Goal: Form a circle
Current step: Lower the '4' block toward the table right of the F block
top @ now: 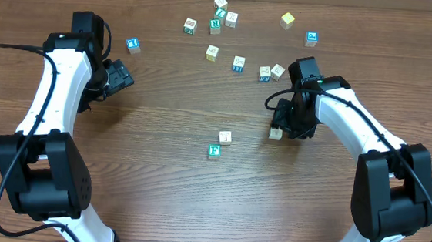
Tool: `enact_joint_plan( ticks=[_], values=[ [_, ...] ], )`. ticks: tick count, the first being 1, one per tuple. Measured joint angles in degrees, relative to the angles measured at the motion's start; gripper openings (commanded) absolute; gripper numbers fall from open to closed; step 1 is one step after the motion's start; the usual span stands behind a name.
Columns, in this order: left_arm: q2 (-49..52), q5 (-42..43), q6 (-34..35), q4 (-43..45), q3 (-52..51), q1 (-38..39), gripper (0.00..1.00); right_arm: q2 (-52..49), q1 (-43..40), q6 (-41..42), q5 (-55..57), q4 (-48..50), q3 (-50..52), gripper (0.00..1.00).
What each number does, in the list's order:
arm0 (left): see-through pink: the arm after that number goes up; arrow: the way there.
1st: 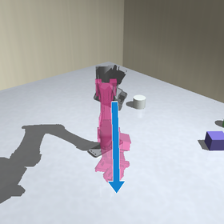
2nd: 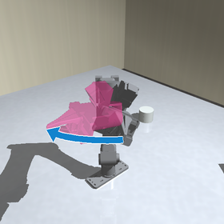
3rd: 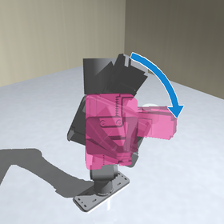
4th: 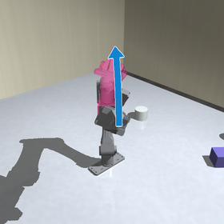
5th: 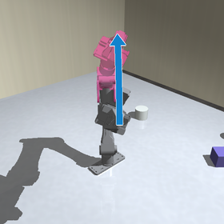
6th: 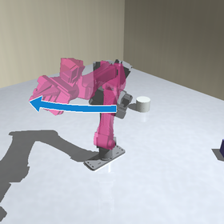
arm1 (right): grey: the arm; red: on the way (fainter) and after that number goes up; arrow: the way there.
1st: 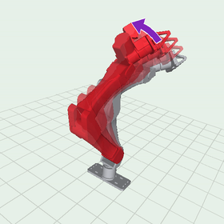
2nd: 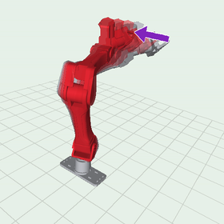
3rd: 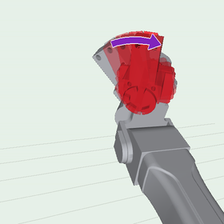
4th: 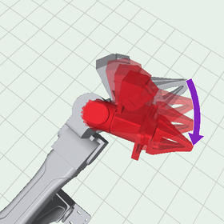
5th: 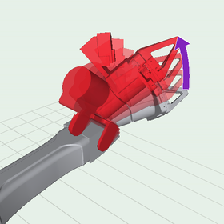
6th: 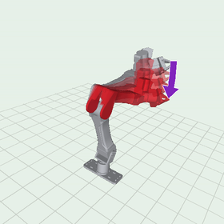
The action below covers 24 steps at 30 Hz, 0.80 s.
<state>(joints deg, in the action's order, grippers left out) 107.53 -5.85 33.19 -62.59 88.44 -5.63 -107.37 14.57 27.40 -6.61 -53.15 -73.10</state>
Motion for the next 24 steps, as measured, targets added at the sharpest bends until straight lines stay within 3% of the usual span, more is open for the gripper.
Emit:
enact_joint_plan(
  ticks=[3,10,11,12,14,17,24],
  values=[
    [0.0,-0.02,0.0,0.0,0.0,0.0,1.0,0.0,0.0,-0.68,0.39,0.0,0.04,0.99],
    [0.0,0.0,0.0,0.0,0.0,0.0,1.0,0.0,-0.02,-0.44,0.76,0.2,0.04,1.0],
    [0.0,0.0,0.02,0.0,0.0,0.0,1.0,0.0,0.0,-0.46,0.55,0.24,0.04,0.94],
    [0.0,0.0,0.02,0.0,0.0,0.0,1.0,0.0,0.0,-0.48,0.42,0.15,0.04,0.8],
    [0.0,-0.02,0.0,0.0,0.0,0.0,1.0,0.0,0.0,-0.35,0.13,-0.09,0.04,0.63],
    [0.0,0.0,0.0,0.0,0.0,0.0,1.0,0.0,0.0,-0.44,-0.22,-0.57,0.07,0.58],
    [0.0,0.0,0.0,0.0,0.0,0.0,0.99,0.0,0.17,-0.42,-0.44,-0.52,0.07,0.57]
  ],
)
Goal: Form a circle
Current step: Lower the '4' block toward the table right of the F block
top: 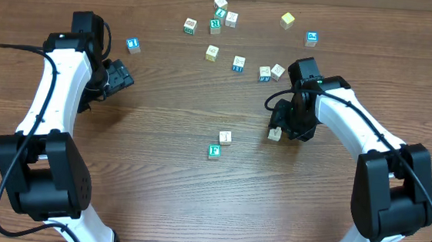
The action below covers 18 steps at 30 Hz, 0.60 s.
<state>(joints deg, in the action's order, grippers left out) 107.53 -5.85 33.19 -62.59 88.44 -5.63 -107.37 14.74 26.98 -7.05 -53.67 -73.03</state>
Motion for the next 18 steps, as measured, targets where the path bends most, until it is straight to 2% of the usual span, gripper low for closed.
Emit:
enact_joint_plan(
  ticks=[6,12,18],
  values=[
    [0.0,0.0,0.0,0.0,0.0,0.0,1.0,0.0,0.66,0.0,0.0,-0.02,0.0,0.56],
    [0.0,0.0,0.02,0.0,0.0,0.0,1.0,0.0,0.79,-0.04,0.04,-0.02,0.0,0.48],
    [0.0,0.0,0.02,0.0,0.0,0.0,1.0,0.0,0.79,-0.04,0.02,-0.07,0.0,0.49]
  ],
)
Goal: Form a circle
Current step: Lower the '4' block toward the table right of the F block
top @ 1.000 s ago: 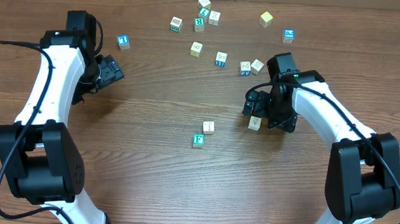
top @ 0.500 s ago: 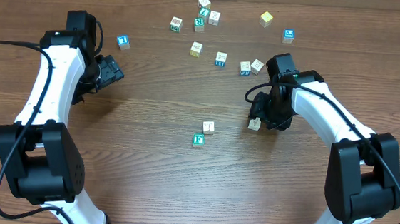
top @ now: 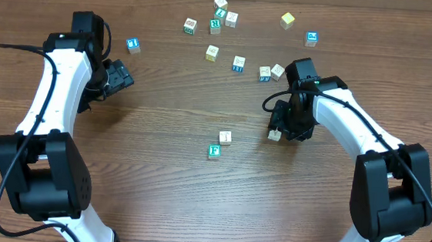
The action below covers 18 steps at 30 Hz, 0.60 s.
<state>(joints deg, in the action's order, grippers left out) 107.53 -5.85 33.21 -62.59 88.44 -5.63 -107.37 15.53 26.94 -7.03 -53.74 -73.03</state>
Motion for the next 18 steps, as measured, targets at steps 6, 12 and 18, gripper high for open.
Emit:
enact_joint_plan(
  ticks=[6,12,18],
  values=[
    [0.0,-0.02,-0.02,0.0,0.0,0.0,1.0,0.0,0.0,0.04,-0.02,0.04,0.0,0.5],
    [0.0,0.0,0.0,0.0,0.0,0.0,1.0,0.0,0.0,-0.7,0.17,0.81,0.0,0.51],
    [0.0,0.0,0.0,0.0,0.0,0.0,1.0,0.0,0.0,-1.44,0.44,1.7,0.0,0.51]
  ],
)
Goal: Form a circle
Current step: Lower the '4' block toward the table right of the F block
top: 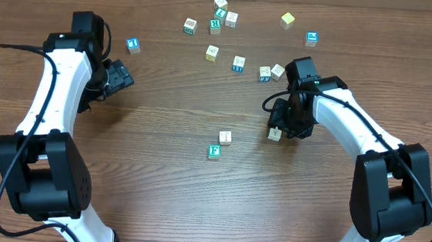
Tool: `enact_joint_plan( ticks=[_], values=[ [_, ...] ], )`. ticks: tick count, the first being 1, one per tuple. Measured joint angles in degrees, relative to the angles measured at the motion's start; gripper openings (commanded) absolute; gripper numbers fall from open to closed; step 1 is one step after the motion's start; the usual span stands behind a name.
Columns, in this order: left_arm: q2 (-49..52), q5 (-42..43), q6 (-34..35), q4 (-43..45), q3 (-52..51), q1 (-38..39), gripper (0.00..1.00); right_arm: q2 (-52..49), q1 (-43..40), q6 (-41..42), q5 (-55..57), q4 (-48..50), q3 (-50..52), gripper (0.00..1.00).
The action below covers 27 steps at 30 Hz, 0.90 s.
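Note:
Small letter cubes lie on the wooden table (158, 170). Two sit near the middle: a beige cube (225, 137) and a green-lettered cube (214, 151). A third beige cube (275, 133) rests at the tip of my right gripper (279, 128), which points down over it and seems closed on it; the wrist hides the fingers. My left gripper (121, 77) hovers at the left, clear of every cube, near a blue cube (133, 45); its jaw state is unclear.
Several loose cubes are scattered along the back: a cluster (220, 15), a yellow cube (287, 19), a blue one (311, 38), and a few (238, 63) just behind the right gripper. A cardboard box corner shows at the far left.
The right gripper stood over the beige cube right of centre at every moment. Gripper and cube have shifted a few pixels to the left from the oldest moment. The left arm and all other cubes kept their places.

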<state>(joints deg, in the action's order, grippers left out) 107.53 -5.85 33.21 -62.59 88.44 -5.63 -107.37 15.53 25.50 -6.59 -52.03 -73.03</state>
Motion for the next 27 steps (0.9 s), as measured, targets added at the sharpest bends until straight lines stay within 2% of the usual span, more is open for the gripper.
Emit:
enact_joint_plan(
  ticks=[4,6,14,16,19,21,23,27],
  values=[
    [0.0,0.0,-0.02,0.0,0.0,0.0,1.0,0.0,0.0,-0.07,0.0,0.0,0.0,0.52],
    [0.0,0.0,0.0,0.0,0.0,0.0,1.0,0.0,0.0,-0.48,0.0,-0.02,0.0,0.56],
    [0.0,0.0,-0.02,0.0,0.0,0.0,1.0,0.0,0.0,-2.05,0.0,-0.02,0.0,0.57],
    [0.0,0.0,-0.02,0.0,0.0,0.0,1.0,0.0,0.0,-2.21,0.0,0.02,0.0,0.63],
    [0.0,0.0,-0.02,0.0,0.0,0.0,1.0,0.0,0.0,-2.45,0.07,0.04,0.0,0.65],
    [0.0,0.0,0.0,0.0,0.0,0.0,1.0,0.0,0.0,-2.64,0.04,0.04,0.0,0.62],
    [0.0,0.0,-0.02,0.0,0.0,0.0,1.0,0.0,0.0,-2.97,0.04,0.02,0.0,0.54],
    [0.0,0.0,-0.02,0.0,0.0,0.0,1.0,0.0,0.0,-2.99,0.11,-0.2,0.0,0.52]
  ],
)
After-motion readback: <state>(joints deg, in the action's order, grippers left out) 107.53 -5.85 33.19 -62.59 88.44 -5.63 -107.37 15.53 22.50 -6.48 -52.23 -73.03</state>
